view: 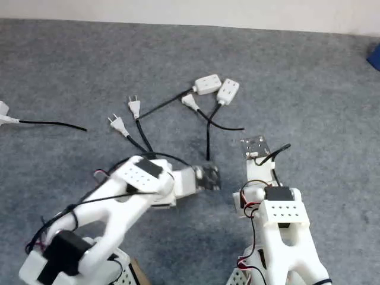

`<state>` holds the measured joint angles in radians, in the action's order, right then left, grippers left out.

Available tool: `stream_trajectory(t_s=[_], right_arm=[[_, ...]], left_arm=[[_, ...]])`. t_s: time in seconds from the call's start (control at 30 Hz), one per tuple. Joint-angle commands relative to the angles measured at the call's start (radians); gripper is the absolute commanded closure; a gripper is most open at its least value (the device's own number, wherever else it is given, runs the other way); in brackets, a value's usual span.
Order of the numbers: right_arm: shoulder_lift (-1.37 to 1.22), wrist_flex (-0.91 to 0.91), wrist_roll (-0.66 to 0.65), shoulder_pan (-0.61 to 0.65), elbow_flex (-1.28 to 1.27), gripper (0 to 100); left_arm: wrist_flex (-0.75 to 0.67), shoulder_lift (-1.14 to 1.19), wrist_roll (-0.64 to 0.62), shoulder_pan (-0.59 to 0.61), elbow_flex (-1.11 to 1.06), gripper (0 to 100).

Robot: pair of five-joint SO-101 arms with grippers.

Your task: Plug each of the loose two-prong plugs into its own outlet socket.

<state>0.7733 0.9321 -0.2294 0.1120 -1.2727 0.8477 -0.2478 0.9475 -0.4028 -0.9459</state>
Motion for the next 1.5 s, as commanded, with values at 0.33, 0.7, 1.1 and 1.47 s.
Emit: stream_trajectory(t_s=[0.33,0.7,1.1,1.47], right_arm=[[-0.004,-0.015,-0.011,0.007,0.005,58.4],[-0.004,-0.016,-0.012,0.01,-0.008,58.4],[-0.004,-0.041,-0.012,0.01,-0.015,58.4],[-0.004,-0.039,-0.012,0.01,-0.015,58.4]], left_arm=[[0.31,0.068,0.04,-0.021,0.22,100],[0.485,0.065,0.129,-0.031,0.156,100],[0.629,-0.263,0.072,-0.035,0.099,99],[0.299,-0.24,-0.236,-0.048,0.077,69]])
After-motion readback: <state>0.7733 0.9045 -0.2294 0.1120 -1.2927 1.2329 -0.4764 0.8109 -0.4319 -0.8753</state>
